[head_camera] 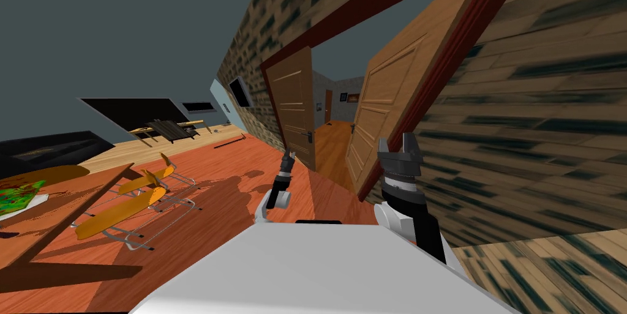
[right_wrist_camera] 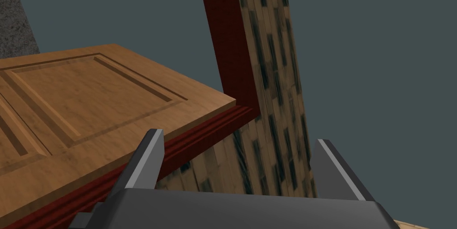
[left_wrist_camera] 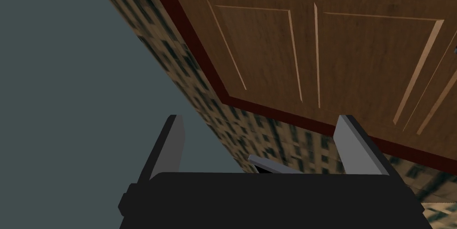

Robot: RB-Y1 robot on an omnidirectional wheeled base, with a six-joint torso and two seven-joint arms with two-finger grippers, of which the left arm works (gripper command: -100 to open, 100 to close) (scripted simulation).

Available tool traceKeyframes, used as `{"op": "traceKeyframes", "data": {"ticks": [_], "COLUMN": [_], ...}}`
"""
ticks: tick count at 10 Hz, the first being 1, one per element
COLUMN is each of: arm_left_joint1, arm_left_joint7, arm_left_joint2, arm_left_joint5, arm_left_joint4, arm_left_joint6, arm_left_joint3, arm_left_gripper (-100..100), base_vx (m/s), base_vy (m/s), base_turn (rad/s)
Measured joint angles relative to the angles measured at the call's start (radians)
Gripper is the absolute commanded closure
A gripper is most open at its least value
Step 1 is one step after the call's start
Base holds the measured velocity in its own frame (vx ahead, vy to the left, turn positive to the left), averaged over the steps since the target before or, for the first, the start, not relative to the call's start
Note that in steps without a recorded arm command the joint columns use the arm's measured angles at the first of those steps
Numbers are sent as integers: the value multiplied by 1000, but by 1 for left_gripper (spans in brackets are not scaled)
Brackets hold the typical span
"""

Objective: Push the door open

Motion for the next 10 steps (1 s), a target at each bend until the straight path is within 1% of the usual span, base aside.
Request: {"op": "traceKeyframes", "data": {"ticks": [1, 2, 3, 4, 5, 8, 9, 10], "arm_left_joint1": [-10, -26, -43, -67, -82, -114, -130, -138], "arm_left_joint7": [5, 8, 15, 21, 25, 40, 46, 50], "arm_left_joint2": [2, 0, 7, 6, 7, 10, 13, 13], "arm_left_joint5": [-1, -4, -3, -4, -5, -9, -10, -10], "arm_left_joint4": [16, 42, 68, 104, 128, 182, 206, 221], "arm_left_joint6": [4, 7, 9, 8, 11, 24, 28, 28], "arm_left_joint3": [-5, -11, -12, -14, -18, -34, -38, -39], "arm_left_gripper": [-100, -100, -100, -100, -100, -100, -100, -100], "base_vx": [106, 85, 96, 97, 99, 88, 58, 51], "base_vy": [77, 82, 80, 74, 72, 73, 47, 45], "base_turn": [-24, -29, -22, -26, -28, -23, -16, -12]}}
